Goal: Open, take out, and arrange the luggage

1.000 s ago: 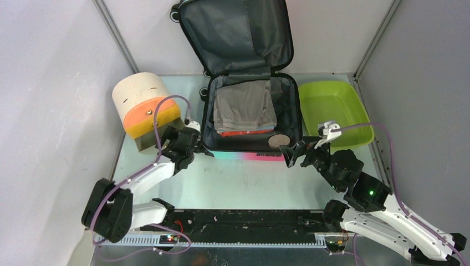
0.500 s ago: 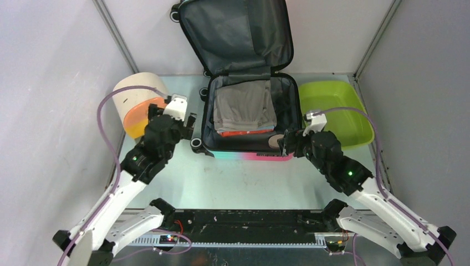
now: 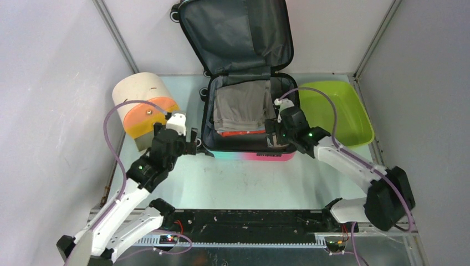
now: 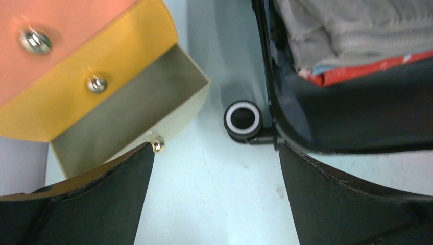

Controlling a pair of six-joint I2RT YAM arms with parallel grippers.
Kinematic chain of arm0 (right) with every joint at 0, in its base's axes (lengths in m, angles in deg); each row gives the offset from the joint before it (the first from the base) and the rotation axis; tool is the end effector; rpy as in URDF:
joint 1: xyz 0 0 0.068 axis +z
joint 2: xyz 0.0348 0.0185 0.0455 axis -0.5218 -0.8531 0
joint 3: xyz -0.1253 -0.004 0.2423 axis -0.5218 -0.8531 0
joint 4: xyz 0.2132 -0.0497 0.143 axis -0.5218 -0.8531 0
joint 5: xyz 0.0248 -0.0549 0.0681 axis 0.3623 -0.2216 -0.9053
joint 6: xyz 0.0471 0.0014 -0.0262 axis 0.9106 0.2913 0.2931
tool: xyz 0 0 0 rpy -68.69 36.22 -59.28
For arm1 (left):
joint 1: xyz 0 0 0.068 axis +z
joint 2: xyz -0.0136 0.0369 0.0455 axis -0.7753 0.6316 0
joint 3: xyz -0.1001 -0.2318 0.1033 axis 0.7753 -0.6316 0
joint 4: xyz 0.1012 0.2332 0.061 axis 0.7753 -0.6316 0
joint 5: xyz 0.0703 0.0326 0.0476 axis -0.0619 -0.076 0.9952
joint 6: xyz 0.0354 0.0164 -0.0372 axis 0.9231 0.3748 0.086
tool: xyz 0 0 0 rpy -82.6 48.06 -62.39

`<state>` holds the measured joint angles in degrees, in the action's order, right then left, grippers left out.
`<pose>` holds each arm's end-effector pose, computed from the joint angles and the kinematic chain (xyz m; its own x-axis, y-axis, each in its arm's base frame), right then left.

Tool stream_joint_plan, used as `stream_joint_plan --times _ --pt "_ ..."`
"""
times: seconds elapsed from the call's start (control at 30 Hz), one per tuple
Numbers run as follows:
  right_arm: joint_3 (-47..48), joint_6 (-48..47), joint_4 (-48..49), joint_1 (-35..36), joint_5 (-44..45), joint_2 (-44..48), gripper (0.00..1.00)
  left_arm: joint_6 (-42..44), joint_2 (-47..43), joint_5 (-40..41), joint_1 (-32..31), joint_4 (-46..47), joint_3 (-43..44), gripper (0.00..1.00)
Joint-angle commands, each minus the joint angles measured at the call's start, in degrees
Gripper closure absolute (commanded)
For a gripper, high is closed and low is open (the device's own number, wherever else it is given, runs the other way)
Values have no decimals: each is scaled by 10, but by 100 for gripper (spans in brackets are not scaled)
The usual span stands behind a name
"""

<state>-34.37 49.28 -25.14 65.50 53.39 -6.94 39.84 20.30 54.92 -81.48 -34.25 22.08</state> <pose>0.2327 0.1521 0.2647 -0.6591 -0.1111 -0.7438 -0.3077 0.9423 0.1319 0.1502 -0.0707 0.3155 -0.3966 0.1521 -0.9053 0.0857 0.9880 0.1284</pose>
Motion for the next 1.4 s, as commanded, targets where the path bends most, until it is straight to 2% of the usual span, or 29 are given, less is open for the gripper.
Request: stream_joint_plan --times 0.0,0.1,0.23,0.43,0.63,0.7,0.73,0.77,0.8,0.83,0.87,0.9,0.97,1.03,1.1,1.23,1.37 --pt "52 -5 19 -8 -30 -74 15 8 -73 -21 -2 57 -64 0" --pt "73 -1 23 -9 -39 -134 14 6 -121 2 -5 75 -92 0" --pt "96 8 12 -8 -52 -195 9 9 -154 55 -21 84 -112 2" --pt "104 6 26 6 -79 -253 7 19 -138 116 -29 91 -120 3" --pt "163 -21 -11 11 -96 -304 10 22 -103 135 -30 102 -125 5" --pt "166 -23 -5 6 -96 -305 17 21 -88 133 -31 102 -124 5" --pt "166 -21 -2 4 -94 -303 26 19 -79 132 -31 101 -122 6" --pt "166 -21 -1 1 -92 -301 40 18 -75 132 -31 98 -121 6" --pt "166 -21 3 0 -88 -294 47 17 -70 132 -33 98 -120 6" --pt "166 -22 6 -2 -85 -289 61 17 -68 132 -34 99 -120 7" --pt "166 -24 12 -3 -84 -277 67 17 -66 133 -36 99 -121 7" --pt "166 -25 18 -6 -86 -270 79 17 -66 134 -37 100 -122 7" --pt "166 -27 28 -13 -108 -248 91 19 -62 136 -37 101 -122 7" --pt "166 -29 35 -19 -130 -220 98 20 -58 138 -37 102 -122 7" --pt "166 -30 38 -24 -140 -203 100 21 -56 140 -37 97 -119 8" --pt "167 -29 27 -29 -143 -180 99 19 -58 141 -37 89 -116 8" --pt "166 -21 2 -33 -130 -172 92 19 -58 141 -37 85 -113 8"
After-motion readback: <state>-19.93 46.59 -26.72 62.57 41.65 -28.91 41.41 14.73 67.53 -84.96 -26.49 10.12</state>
